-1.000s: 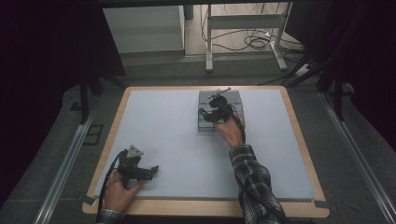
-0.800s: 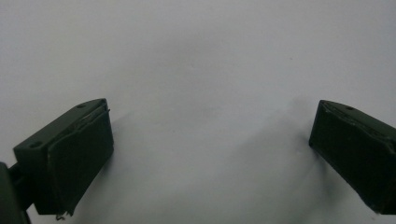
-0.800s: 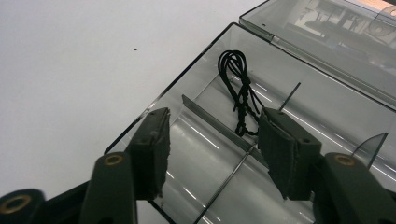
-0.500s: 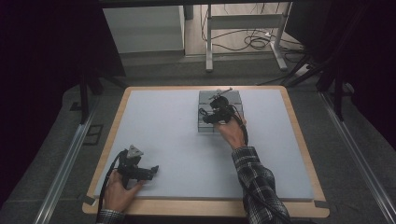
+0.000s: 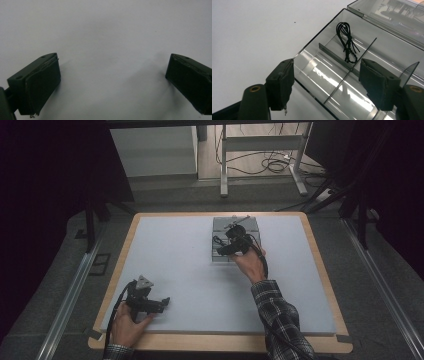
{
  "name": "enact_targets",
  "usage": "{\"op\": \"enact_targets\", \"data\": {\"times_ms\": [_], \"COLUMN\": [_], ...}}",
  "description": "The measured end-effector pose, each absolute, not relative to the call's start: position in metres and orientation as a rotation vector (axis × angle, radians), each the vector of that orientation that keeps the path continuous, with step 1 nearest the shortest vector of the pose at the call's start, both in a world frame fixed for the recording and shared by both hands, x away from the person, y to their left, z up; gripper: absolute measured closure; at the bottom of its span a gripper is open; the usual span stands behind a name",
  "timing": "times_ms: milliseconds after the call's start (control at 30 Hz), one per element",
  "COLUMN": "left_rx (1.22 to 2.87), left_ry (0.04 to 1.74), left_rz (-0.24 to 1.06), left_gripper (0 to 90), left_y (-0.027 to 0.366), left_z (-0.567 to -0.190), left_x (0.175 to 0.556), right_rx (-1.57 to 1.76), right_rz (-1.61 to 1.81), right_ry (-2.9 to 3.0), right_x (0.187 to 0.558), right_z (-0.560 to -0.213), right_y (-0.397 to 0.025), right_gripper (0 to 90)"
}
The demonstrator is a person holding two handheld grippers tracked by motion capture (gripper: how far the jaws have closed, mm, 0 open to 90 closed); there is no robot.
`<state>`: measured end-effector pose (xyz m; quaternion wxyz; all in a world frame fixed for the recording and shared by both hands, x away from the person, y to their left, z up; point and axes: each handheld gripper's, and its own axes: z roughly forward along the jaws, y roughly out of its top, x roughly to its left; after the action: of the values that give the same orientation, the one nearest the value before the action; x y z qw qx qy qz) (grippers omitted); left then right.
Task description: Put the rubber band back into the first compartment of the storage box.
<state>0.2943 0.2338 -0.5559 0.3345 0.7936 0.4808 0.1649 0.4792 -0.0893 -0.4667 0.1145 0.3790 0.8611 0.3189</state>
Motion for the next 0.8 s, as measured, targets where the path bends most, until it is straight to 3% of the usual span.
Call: {"op": "enact_targets", "data": {"times_ms": [800], "left_rx": [2.073], "left_ry": [1.250], "left_rz": [0.431], "left_gripper": [0.0], "left_y": [0.234], "left_z": [-0.556], "left_x": [0.294], "right_rx": [1.093], "right_rz": [0.964], "right_ry": [2.548], "right_x": [0.455], "right_z": [-0.462], "right_y": [-0.103], "right_gripper": [22.2]}}
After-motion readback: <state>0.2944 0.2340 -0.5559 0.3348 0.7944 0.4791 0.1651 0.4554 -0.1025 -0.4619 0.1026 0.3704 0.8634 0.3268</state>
